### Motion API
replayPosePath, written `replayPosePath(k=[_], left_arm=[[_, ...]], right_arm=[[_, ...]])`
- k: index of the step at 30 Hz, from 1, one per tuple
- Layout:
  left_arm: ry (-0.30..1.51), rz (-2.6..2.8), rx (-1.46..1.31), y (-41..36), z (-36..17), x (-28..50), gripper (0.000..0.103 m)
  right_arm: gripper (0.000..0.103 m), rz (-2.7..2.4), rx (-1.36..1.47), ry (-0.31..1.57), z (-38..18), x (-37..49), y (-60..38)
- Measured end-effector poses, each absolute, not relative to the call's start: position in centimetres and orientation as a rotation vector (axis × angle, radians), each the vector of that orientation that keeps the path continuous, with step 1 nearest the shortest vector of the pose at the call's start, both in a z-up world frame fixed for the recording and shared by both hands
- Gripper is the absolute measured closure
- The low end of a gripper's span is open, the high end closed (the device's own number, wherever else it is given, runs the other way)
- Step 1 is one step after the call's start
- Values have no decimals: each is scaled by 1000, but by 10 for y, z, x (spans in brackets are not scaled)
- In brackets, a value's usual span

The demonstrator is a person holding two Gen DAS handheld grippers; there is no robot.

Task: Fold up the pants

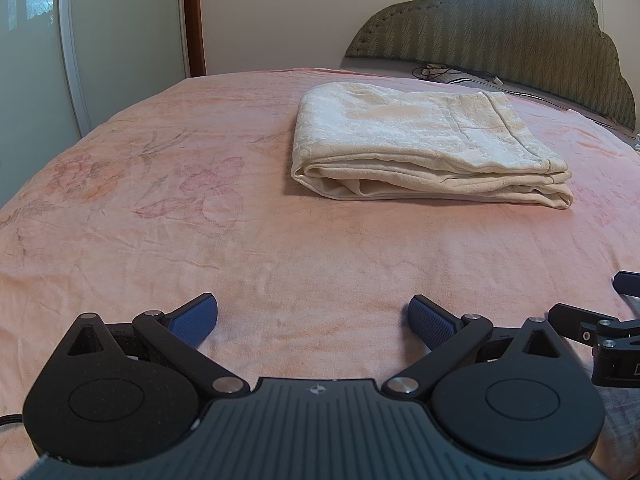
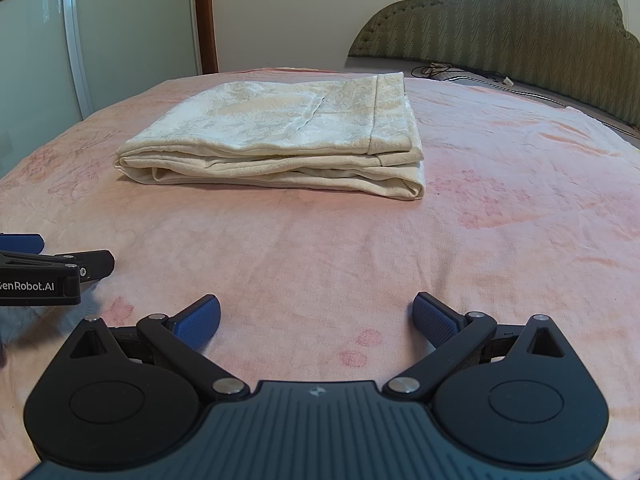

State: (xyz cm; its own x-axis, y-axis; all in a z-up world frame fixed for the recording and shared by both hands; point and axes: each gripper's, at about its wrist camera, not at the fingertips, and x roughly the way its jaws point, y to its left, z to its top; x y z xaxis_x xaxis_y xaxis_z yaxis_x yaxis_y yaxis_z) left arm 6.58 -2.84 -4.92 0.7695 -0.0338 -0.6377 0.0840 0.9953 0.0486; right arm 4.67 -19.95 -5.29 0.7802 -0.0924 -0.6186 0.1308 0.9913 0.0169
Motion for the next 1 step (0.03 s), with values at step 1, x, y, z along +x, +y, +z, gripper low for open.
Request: replayPosePath(k=[1], left_arm=[[690, -64, 77, -28, -49, 66, 0]], right_arm=[[0, -121, 60, 665, -53, 47, -199]])
